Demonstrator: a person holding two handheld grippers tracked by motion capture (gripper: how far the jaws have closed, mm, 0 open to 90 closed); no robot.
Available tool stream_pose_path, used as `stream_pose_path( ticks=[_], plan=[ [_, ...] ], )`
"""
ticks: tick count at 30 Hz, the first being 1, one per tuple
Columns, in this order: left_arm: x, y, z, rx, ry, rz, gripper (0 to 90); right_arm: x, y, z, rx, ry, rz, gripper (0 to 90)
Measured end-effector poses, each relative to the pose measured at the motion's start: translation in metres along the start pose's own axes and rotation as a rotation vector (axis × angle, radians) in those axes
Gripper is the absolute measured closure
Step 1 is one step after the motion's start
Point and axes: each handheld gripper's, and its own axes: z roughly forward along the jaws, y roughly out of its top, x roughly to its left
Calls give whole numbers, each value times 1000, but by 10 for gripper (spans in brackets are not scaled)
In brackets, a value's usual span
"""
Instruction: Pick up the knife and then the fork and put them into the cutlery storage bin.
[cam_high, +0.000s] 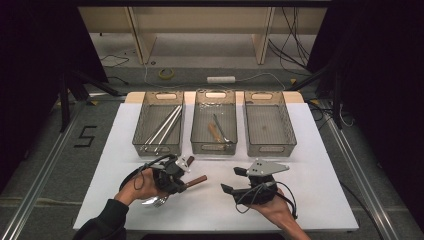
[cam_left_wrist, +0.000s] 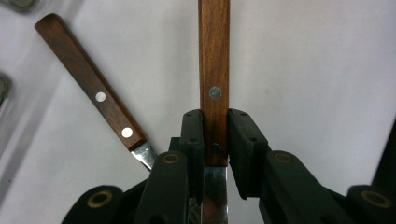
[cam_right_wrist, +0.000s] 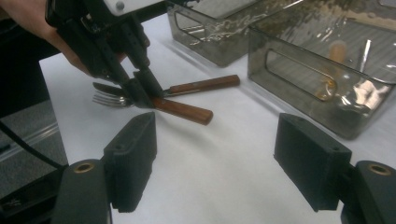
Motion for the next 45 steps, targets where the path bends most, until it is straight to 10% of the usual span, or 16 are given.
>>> stream_pose_path(
  ticks=[29,45],
  plan=[
    [-42,30,-8,36,-139,88,762,38,-7,51,206,39,-393,325],
    [-49,39,-8,63,-162,97,762,48,-14,51,226,19,-552,528]
  ],
)
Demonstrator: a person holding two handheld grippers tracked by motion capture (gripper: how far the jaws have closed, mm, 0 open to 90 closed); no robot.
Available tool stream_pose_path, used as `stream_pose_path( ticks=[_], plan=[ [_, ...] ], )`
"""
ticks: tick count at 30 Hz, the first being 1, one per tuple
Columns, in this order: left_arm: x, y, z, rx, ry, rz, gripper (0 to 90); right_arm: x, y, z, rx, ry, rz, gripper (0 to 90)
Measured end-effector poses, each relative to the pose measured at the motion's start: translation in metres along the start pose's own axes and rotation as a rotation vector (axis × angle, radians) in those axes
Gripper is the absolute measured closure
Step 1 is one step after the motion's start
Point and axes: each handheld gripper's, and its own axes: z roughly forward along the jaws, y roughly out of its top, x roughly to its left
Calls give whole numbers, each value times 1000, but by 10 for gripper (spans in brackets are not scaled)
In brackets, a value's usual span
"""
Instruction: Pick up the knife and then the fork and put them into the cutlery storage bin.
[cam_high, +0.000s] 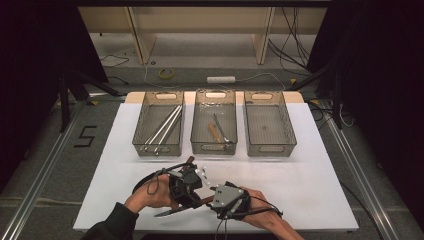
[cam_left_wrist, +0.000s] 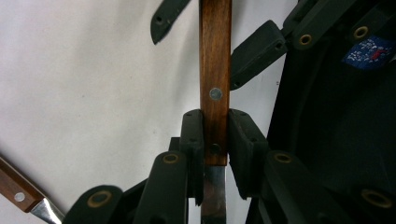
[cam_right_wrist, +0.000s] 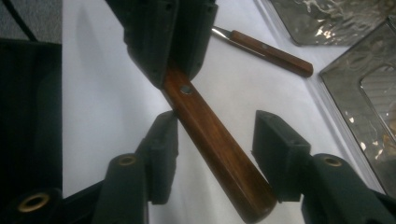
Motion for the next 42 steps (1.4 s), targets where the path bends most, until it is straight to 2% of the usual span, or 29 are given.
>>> stream_pose_path(
  ticks=[5,10,11,12,17,18,21,23,25,28,33,34,36,37,42],
  plan=[
    [0,1,2,8,-10,3,762,4,-1,1,13,-11,-61,601],
    [-1,1,1,2,-13,5,761,7,-1,1,26,-2,-122,673],
    [-1,1,1,2,-15,6,761,6,-2,0,29,3,-147,684],
    [-1,1,1,0,-15,8,761,8,-2,0,32,2,-149,694],
    [-2,2,-1,-19,-22,8,750,13,-3,2,54,8,-231,759],
    [-2,2,-2,-15,-21,16,751,15,-3,2,49,9,-240,762],
    [-2,2,-4,-46,-9,5,741,12,-2,-1,46,12,-245,764],
    [-1,3,-8,-77,17,-5,723,10,-2,-3,43,12,-236,766],
    [-1,2,-13,-109,43,-11,659,8,-3,-5,46,2,-231,766],
    [1,1,-22,-169,106,-27,514,4,-5,-7,55,-9,-214,767],
    [7,-4,-37,-336,202,-80,345,-4,-10,-10,84,-30,-200,767],
    [9,-6,-41,-367,205,-95,319,-6,-11,-11,90,-34,-194,767],
    [13,-10,-47,-424,198,-136,295,-12,-14,-12,106,-41,-177,767],
    [13,-11,-50,-448,213,-153,282,-14,-16,-12,112,-47,-163,767],
    [17,-18,-58,-498,280,-204,231,-29,-24,-17,141,-75,-112,767]
  ],
)
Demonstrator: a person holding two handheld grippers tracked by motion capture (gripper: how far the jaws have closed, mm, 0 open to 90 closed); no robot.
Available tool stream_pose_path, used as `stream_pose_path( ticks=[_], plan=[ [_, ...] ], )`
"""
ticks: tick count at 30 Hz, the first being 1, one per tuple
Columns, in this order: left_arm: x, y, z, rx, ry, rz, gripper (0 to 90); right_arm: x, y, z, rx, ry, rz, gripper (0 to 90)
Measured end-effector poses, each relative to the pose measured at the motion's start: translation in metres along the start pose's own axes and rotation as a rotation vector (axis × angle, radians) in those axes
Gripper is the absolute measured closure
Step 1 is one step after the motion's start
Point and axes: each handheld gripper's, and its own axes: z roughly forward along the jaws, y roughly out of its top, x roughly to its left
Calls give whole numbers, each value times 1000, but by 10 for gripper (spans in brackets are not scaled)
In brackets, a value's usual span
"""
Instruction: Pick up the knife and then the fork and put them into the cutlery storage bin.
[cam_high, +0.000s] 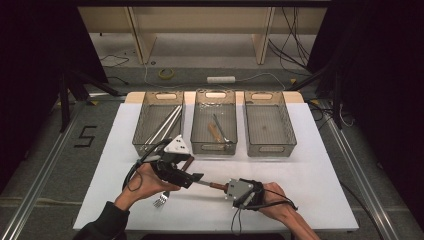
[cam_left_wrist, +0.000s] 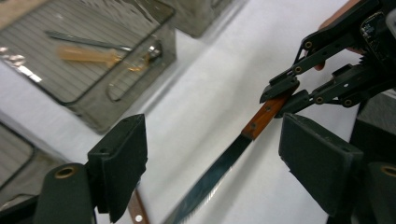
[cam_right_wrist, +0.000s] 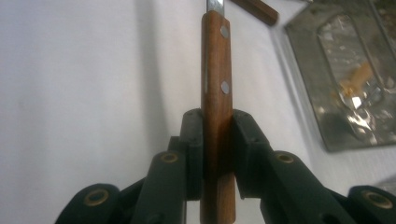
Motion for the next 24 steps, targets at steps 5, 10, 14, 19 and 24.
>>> stream_pose_path(
  ticks=[5,10,14,19,24],
  plan=[
    [5,-4,-7,-74,64,-41,209,-14,-9,-5,18,-41,87,767],
    [11,-9,-13,-129,98,-97,198,-28,-16,-16,15,-85,171,767],
    [14,-17,-10,-114,122,-116,190,-41,-22,-26,-12,-105,263,767],
    [17,-28,-4,-108,153,-146,182,-61,-31,-38,-41,-134,364,767],
    [20,-40,0,-124,178,-181,180,-84,-39,-48,-66,-173,465,767]
  ],
)
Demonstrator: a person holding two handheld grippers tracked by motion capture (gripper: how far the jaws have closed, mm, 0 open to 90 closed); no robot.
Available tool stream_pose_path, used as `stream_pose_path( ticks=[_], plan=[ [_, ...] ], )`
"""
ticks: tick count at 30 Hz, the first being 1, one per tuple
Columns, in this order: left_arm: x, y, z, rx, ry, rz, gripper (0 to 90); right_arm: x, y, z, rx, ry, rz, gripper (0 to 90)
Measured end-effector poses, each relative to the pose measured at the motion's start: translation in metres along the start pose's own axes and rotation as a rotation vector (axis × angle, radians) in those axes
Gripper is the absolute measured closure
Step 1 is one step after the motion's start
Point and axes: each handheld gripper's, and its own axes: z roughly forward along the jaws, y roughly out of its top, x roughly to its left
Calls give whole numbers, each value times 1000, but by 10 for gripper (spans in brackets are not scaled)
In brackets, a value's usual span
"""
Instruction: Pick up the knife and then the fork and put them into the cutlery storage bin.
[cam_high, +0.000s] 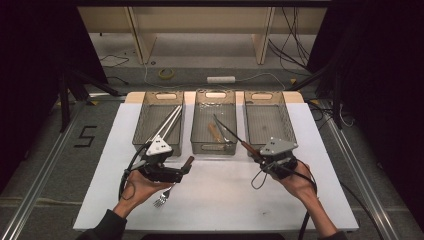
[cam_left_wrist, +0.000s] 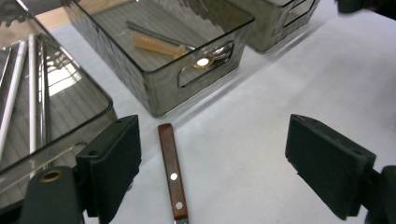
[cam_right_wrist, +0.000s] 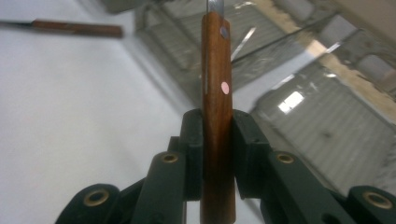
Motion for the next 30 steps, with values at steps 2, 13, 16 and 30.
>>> stream_pose_path(
  ticks=[2,13,16,30],
  plan=[
    [2,-4,0,-5,8,-7,179,-11,2,-1,-8,-16,34,767],
    [6,-17,-2,-33,55,-25,177,-64,17,11,10,-121,225,766],
    [7,-19,-4,-48,60,-34,177,-73,18,16,19,-135,267,766],
    [7,-26,-6,-62,77,-37,177,-88,12,35,63,-162,377,765]
  ],
)
